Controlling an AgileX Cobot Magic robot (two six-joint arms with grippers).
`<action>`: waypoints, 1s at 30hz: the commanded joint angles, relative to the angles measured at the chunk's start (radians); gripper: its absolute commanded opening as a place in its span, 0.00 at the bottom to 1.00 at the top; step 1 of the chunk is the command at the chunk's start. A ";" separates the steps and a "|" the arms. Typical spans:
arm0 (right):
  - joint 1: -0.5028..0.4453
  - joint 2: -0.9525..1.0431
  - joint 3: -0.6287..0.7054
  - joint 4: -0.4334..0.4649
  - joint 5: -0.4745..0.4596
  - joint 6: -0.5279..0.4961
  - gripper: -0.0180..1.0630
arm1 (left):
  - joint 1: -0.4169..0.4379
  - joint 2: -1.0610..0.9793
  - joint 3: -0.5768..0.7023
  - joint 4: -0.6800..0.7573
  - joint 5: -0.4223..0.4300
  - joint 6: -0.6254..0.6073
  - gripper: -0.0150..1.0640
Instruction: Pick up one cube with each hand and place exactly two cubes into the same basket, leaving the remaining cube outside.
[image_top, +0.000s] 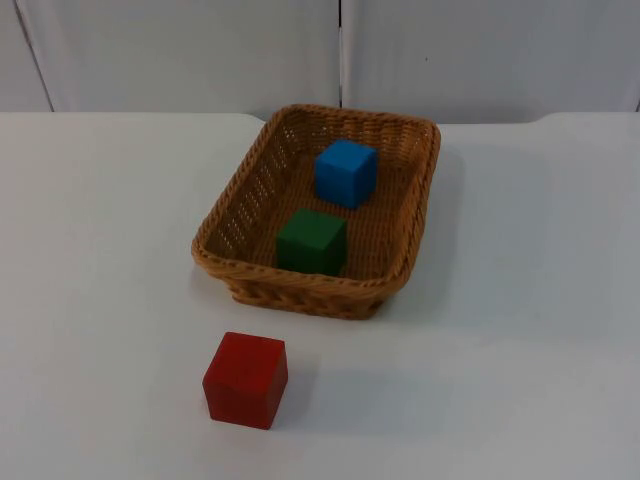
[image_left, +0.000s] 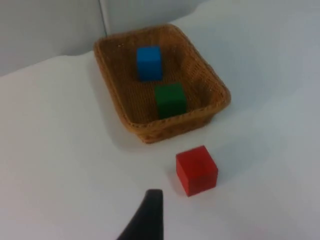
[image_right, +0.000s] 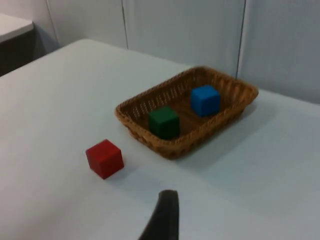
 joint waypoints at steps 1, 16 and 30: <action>0.004 -0.003 0.043 -0.006 0.008 0.029 0.72 | -0.003 -0.051 0.009 0.030 0.001 -0.052 0.86; 0.004 -0.003 0.093 -0.103 0.060 0.043 0.72 | -0.003 -0.073 0.066 0.142 0.054 -0.196 0.86; 0.004 -0.003 0.097 -0.101 0.065 0.045 0.72 | -0.003 -0.073 0.065 0.140 0.054 -0.194 0.86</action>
